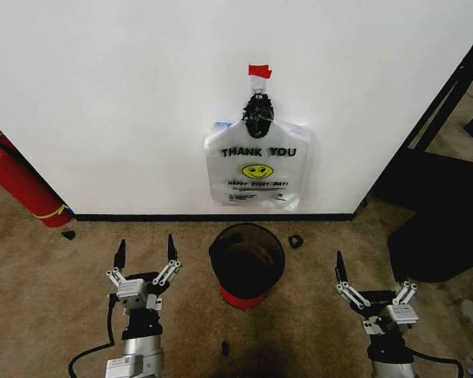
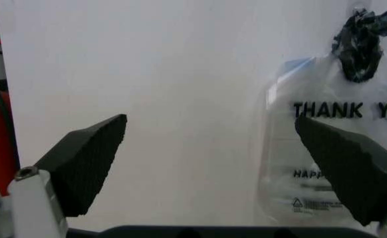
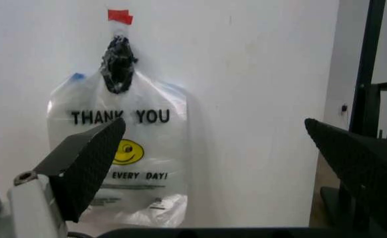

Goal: Pick up the garbage bag from the wall and place it over the trash bin.

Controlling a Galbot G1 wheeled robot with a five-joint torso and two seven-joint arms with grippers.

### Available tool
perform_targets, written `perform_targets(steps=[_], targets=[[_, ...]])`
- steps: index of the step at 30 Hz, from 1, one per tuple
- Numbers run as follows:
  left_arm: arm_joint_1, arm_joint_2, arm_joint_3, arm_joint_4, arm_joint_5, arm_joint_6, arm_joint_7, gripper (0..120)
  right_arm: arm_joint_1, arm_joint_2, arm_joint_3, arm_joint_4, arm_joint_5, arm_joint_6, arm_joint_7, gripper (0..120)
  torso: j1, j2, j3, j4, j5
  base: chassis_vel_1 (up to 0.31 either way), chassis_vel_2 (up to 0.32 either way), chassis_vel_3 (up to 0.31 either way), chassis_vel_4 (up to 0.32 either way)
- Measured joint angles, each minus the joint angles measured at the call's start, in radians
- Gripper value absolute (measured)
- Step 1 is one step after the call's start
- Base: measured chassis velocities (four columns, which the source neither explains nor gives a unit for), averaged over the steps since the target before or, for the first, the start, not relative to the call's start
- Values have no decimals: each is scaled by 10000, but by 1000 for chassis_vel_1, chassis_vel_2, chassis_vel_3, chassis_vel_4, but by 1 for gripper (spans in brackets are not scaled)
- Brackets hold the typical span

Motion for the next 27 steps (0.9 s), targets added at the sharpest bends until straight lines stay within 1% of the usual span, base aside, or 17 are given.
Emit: perform_targets(steps=[8, 27], targets=[[5, -153, 27, 19, 114, -99, 0, 100, -18, -73, 35, 60, 28, 0, 9, 100, 0, 0, 0, 0, 0, 0, 0, 0, 0], [-107, -96, 30, 98, 159, -126, 3, 100, -23, -1, 40, 51, 2, -35, 12, 100, 0, 0, 0, 0, 0, 0, 0, 0, 0]])
